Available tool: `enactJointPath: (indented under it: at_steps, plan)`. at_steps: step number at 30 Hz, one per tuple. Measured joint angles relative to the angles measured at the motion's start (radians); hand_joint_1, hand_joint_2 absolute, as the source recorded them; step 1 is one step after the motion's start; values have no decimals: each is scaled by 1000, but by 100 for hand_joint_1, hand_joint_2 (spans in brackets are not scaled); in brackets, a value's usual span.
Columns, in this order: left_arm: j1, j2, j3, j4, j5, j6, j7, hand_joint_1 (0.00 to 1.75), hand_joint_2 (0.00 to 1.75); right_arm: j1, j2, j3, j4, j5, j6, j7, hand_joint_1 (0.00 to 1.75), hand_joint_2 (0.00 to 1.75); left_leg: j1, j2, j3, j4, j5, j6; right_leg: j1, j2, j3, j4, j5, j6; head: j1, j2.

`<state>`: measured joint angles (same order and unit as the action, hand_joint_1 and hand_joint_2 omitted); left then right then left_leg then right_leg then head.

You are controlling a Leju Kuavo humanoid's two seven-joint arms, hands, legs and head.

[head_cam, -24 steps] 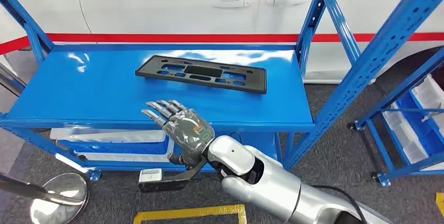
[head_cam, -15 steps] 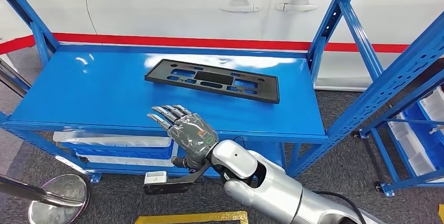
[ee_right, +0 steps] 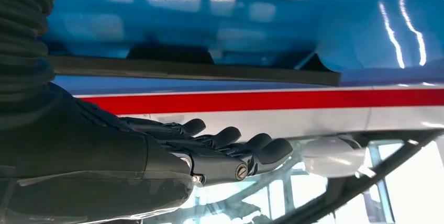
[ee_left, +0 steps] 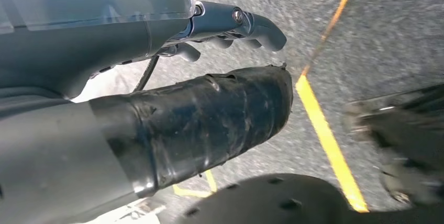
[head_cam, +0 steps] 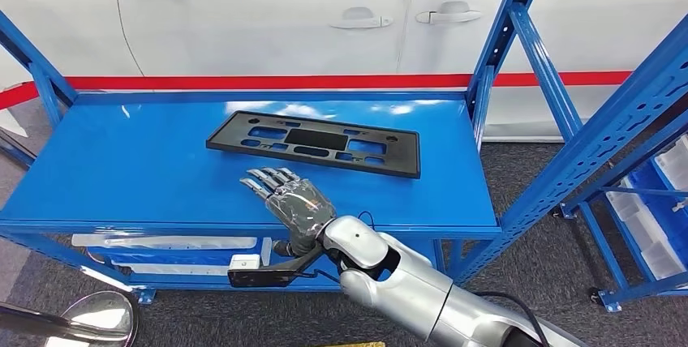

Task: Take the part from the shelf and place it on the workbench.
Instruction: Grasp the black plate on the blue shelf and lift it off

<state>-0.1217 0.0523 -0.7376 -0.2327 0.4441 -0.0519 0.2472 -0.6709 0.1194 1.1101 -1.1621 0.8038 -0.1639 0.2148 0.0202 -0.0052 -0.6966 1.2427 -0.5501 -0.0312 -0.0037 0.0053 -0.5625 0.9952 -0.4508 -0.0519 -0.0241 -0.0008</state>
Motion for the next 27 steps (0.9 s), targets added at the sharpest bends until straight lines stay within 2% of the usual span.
enactJointPath:
  at_steps: [2,3,4,5,7,9,10,11,13,14,15,16,18,19,20,21,24,25,27]
  plan:
    - [2,0,-2,0,-4,0,3,0,0,-3,7,-4,28,-7,-3,0,0,175,9,1,29,-112,91,-12,-7,4,15,6,-17,11,-1,0]
    - [2,0,-3,0,-5,0,4,0,0,-6,11,-8,41,-9,-6,0,0,175,9,2,47,-170,119,-15,-8,5,20,9,-24,17,-4,0]
    - [1,0,-4,0,-6,0,4,0,0,-10,14,-10,55,-11,-10,0,0,175,7,3,61,-212,132,-12,-8,5,23,11,-31,25,-8,0]
    - [-1,0,-5,0,-7,0,4,0,0,-14,18,-14,68,-12,-13,0,0,175,4,3,67,-233,132,-4,-7,4,24,12,-35,32,-11,0]
    - [-4,-1,-7,0,-11,0,4,0,0,-23,24,-19,93,-13,-16,3,0,175,1,2,74,-239,123,20,-4,3,29,15,-41,44,-13,0]
    - [-2,-3,-8,0,-13,1,5,0,0,-31,30,-23,113,-12,-18,7,0,175,2,1,87,-242,123,36,-6,1,24,41,-51,53,-10,0]
    - [-2,-4,-8,0,-13,2,5,0,0,-36,32,-26,123,-10,-18,9,0,175,2,1,93,-244,120,42,-7,0,3,80,-64,56,-9,0]
    - [-3,-4,-9,0,-13,2,6,0,0,-40,34,-29,133,-9,-19,12,0,175,1,1,98,-245,117,48,-8,-1,-31,136,-83,59,-8,0]
    - [-5,-4,-10,0,-13,3,6,0,0,-44,36,-35,156,-5,-20,22,0,175,-1,0,106,-245,108,56,-7,-2,-116,259,-126,61,-7,0]
    - [-5,-4,-10,0,-13,4,6,0,0,-44,36,-37,169,-4,-21,28,0,175,-3,-1,111,-245,102,58,-7,-2,-147,293,-133,60,-7,0]
    - [-4,-4,-10,0,-13,4,8,0,0,-44,36,-40,181,-3,-22,32,0,175,-5,-3,119,-244,96,59,-6,-2,-162,293,-119,58,-6,0]
    - [-4,-5,-10,0,-13,5,9,0,0,-44,36,-42,191,-3,-24,34,0,175,-6,-4,129,-244,89,58,-5,-2,-158,258,-84,54,-6,0]
    - [-4,-9,-11,0,-13,5,11,0,0,-48,36,-47,211,-4,-29,35,0,175,-9,-6,152,-244,73,54,1,-2,-119,134,7,40,-7,0]
    - [-5,-11,-11,0,-13,5,11,0,0,-52,37,-49,221,-4,-31,36,0,175,-10,-7,158,-243,66,50,5,-1,-101,80,24,33,-8,0]
    - [-7,-13,-11,0,-13,5,11,0,0,-56,37,-50,230,-4,-34,37,0,175,-10,-7,161,-243,60,44,10,-1,-88,47,33,28,-8,0]
    - [-8,-14,-11,0,-14,5,12,0,0,-58,38,-53,240,-2,-35,41,0,175,-11,-7,163,-240,57,38,12,0,-83,36,27,24,-9,0]
    - [-11,-16,-11,0,-19,6,15,0,0,-65,41,-61,273,22,-39,63,0,175,-10,-3,164,-216,46,20,5,3,-61,24,31,15,-9,0]
    - [-11,-17,-11,0,-21,7,16,0,0,-69,42,-62,285,34,-40,70,0,175,-9,-2,150,-186,34,15,3,3,-54,22,29,10,-10,0]
    - [-14,-19,-11,0,-23,7,19,0,0,-76,43,-63,312,67,-38,92,0,175,-6,0,84,-76,-8,6,1,3,-44,20,23,4,-14,0]
